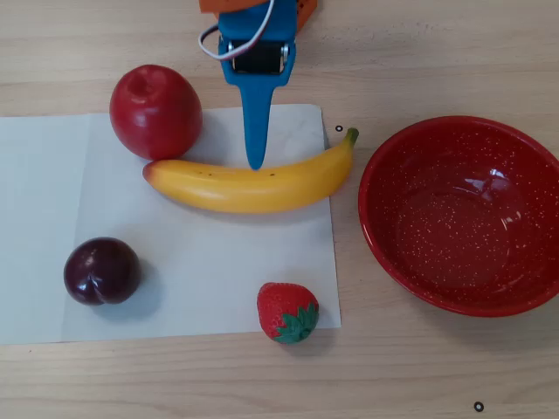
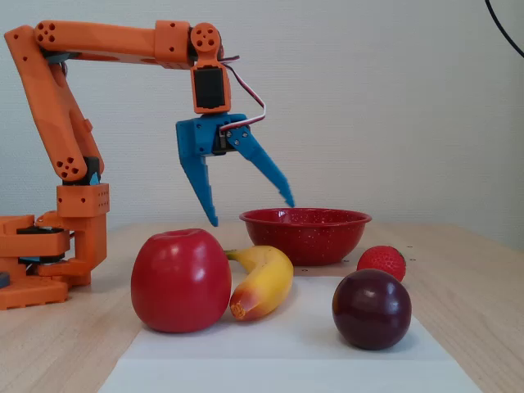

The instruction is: Grasp the banana and put it in the red bowl

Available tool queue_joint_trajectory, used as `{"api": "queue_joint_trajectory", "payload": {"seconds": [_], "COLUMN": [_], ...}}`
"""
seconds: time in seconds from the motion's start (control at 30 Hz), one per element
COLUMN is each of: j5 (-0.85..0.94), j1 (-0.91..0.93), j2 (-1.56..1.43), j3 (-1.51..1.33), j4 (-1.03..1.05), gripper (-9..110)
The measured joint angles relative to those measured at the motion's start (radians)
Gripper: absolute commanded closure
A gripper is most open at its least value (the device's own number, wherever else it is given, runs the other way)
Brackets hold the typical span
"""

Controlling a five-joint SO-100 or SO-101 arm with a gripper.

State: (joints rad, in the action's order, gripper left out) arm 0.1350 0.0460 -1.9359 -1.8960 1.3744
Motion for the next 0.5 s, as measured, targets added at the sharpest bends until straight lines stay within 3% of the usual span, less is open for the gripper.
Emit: {"api": "queue_joint_trajectory", "payload": {"seconds": [0.5], "j5": [-0.04], "j1": [0.002], "j2": [0.213], "j3": [0.002], "j4": [-0.106], "gripper": [32]}}
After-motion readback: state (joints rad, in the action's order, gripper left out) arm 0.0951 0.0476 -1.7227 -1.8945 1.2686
